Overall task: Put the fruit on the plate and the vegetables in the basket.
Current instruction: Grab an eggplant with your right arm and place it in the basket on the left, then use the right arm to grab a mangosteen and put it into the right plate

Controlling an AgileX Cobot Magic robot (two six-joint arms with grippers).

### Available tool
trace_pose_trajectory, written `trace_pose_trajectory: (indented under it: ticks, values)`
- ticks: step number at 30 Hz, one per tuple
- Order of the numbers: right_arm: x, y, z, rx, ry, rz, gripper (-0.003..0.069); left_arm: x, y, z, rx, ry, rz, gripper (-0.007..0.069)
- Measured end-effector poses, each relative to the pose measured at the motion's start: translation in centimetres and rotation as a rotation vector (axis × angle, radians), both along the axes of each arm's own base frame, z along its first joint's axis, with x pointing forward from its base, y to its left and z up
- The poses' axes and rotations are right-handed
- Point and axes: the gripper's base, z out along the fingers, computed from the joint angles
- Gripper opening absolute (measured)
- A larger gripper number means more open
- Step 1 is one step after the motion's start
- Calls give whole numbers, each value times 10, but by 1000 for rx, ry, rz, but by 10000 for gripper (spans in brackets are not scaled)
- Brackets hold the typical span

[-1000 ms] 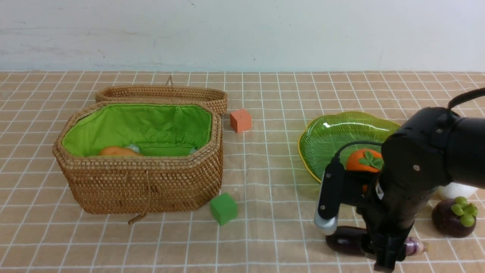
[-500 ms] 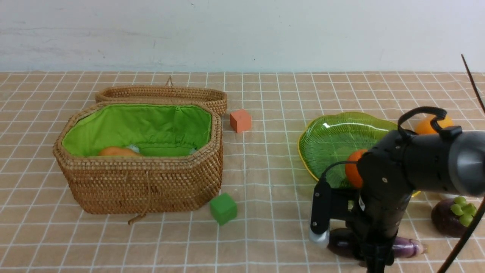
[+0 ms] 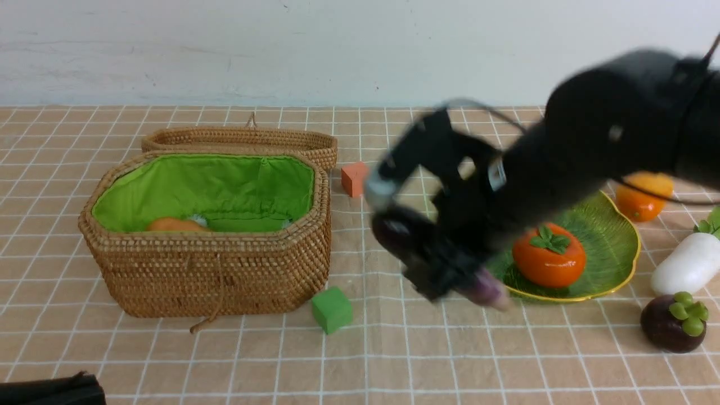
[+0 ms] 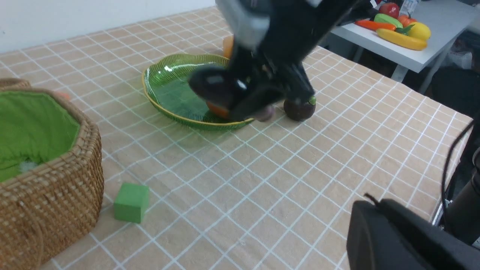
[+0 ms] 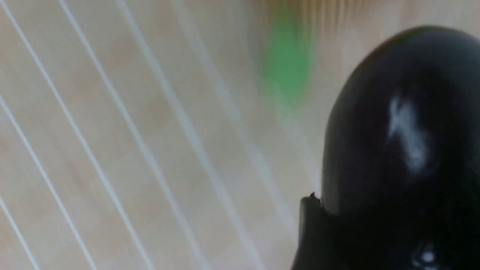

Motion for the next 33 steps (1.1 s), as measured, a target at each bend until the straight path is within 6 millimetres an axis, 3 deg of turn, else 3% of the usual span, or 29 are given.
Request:
trace_pose_trajectory:
  ticks: [3,4,5,6,7,8,10,13,16,17,18,19,21,24,27,28,29,30,32,33]
  values:
    - [4,26,49,223,-110,24,398,0,0,0,-1,-7,2,-13]
    - [6,32,57,263,-133,31,398,0,0,0,0,-8,3,-13]
    - [17,51,66,336,-182,54,398,0,0,0,1,-10,3,-13]
    - [17,52,69,348,-194,59,398,0,0,0,1,-10,3,-13]
    - [32,71,63,365,-239,92,398,0,0,0,1,-10,3,-13]
    - [36,79,62,373,-261,104,398,0,0,0,1,-10,3,-13]
    - [56,101,38,337,-288,139,398,0,0,0,1,-10,3,-13]
    - [76,120,-1,280,-277,156,398,1,0,1,2,-13,5,-12]
    - [88,128,-33,186,-272,172,471,1,0,1,5,-18,7,-11]
    - [89,127,-37,150,-274,180,535,1,1,1,6,-20,8,-10]
    - [89,127,-37,149,-272,181,535,1,1,1,7,-21,8,-10]
    - [86,122,-32,117,-264,178,629,1,1,1,12,-29,12,-10]
    - [82,116,-24,88,-253,174,658,1,1,1,12,-30,12,-10]
    - [63,91,14,34,-215,115,655,3,2,1,35,-59,26,-7]
    - [40,61,49,-29,-163,28,579,4,3,2,38,-82,33,-6]
    - [26,38,66,-101,-127,-43,500,4,2,3,31,-90,33,-6]
    - [18,26,76,-115,-115,-87,441,4,2,3,25,-93,33,-6]
    - [18,25,76,-128,-112,-91,441,4,2,4,24,-93,33,-6]
    - [4,-7,100,-104,-102,-232,240,4,2,4,14,-94,31,-5]
    - [2,-14,102,-97,-93,-264,200,4,2,4,13,-92,30,-5]
